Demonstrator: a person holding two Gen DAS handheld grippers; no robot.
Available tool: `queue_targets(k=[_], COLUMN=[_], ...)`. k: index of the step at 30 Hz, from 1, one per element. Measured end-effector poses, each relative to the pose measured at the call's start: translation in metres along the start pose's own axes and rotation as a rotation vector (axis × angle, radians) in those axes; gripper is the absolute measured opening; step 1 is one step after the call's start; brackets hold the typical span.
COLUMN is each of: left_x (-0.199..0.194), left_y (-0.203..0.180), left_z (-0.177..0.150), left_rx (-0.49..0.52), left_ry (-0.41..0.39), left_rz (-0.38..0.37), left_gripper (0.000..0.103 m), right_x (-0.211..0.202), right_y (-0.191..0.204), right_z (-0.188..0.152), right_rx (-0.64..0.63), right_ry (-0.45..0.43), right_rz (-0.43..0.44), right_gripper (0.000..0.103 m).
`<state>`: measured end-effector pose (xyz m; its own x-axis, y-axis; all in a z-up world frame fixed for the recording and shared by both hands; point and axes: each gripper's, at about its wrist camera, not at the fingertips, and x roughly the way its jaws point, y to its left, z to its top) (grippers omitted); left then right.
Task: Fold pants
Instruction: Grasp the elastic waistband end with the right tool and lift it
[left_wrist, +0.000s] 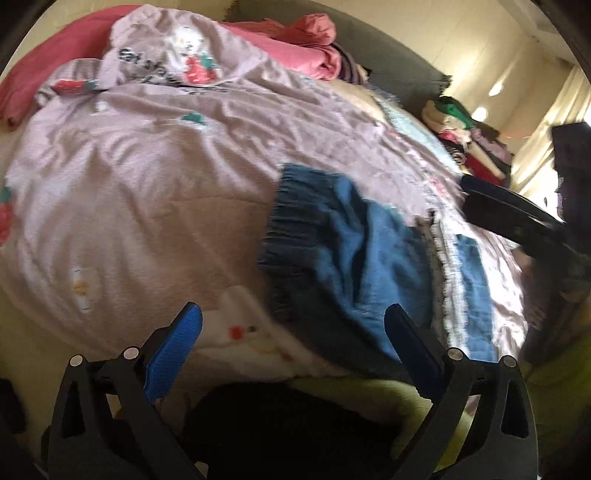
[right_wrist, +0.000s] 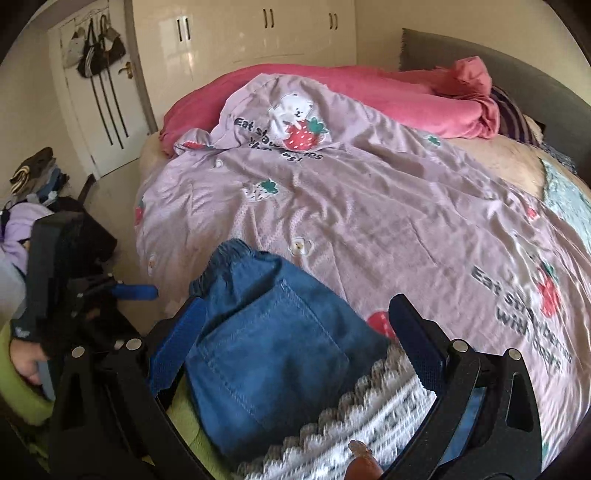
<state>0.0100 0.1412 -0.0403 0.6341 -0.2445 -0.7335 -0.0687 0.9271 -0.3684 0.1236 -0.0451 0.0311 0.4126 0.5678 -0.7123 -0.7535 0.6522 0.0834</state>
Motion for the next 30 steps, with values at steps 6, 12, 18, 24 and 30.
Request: queue_targets(k=[6, 12, 18, 24, 30], left_x=[0.028, 0.051, 0.052, 0.051, 0.049], left_y=[-0.007, 0.003, 0.005, 0.005, 0.008], left_z=[0.007, 0.003, 0.0, 0.0, -0.001], left_rx=[0.003, -0.033, -0.035, -0.035, -0.054], left_ry=[0.033, 0.077, 0.07, 0.069, 0.069], left_rz=[-0.053, -0.088, -0.098, -0.097, -0.112], left_gripper=[0.093, 0.073, 0.072, 0.073, 0.08], right_x=[0.031, 0.061, 0.093, 0.116, 0.12], right_y=[0.004, 0.019, 0.032, 0.037, 0.027], right_z=[0.019, 0.025, 0.027, 0.026, 0.019], right_rx=[-0.037, -0.095, -0.118, -0.107, -0.078], right_ry=[0.063, 0.14, 0.201, 0.243, 0.244], right_rz=[0.061, 0.113, 0.165, 0.209, 0.267], right_gripper=[0.094, 0.094, 0.093, 0.08, 0.035])
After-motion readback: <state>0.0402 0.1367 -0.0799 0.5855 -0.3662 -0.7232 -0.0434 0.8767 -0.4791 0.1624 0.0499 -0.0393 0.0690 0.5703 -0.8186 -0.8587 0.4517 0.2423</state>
